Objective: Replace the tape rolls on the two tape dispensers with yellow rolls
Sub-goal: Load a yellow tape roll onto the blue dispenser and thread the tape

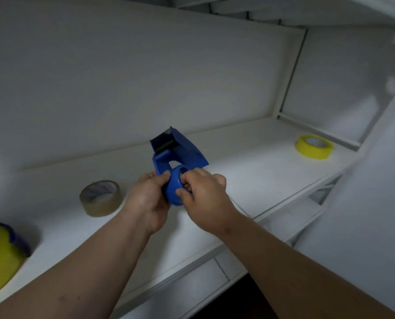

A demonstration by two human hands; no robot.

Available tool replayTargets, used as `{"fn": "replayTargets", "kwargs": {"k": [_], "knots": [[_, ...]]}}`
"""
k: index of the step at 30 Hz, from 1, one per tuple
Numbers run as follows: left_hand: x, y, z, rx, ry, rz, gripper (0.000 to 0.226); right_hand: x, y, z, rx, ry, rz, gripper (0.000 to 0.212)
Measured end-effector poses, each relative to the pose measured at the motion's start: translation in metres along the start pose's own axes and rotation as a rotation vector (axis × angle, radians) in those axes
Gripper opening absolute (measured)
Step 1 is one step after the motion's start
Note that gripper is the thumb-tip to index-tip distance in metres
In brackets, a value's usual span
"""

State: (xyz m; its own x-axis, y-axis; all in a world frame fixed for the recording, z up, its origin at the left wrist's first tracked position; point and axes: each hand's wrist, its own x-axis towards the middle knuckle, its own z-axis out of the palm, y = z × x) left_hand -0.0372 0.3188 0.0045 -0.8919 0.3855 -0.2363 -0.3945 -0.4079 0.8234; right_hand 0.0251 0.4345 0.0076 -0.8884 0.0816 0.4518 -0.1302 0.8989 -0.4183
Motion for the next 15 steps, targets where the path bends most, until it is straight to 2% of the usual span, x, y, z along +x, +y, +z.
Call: {"fn": "replayTargets", "kwargs": {"k": [5, 10, 15], "knots": [[0.037, -0.037, 0.067, 0.025, 0.018, -0.039, 0.013, 0.005, 0.079, -0.034, -0.063, -0.061, 0.043, 0.009], [0.070, -0.076, 0.144, 0.029, 0.030, -0.053, 0.017, 0.004, 0.164, -0.080, -0.163, -0.085, 0.026, 0.024], [0.101, -0.103, 0.201, 0.057, 0.014, -0.063, 0.017, 0.003, 0.237, -0.108, -0.177, -0.092, 0.080, 0.028]]}}
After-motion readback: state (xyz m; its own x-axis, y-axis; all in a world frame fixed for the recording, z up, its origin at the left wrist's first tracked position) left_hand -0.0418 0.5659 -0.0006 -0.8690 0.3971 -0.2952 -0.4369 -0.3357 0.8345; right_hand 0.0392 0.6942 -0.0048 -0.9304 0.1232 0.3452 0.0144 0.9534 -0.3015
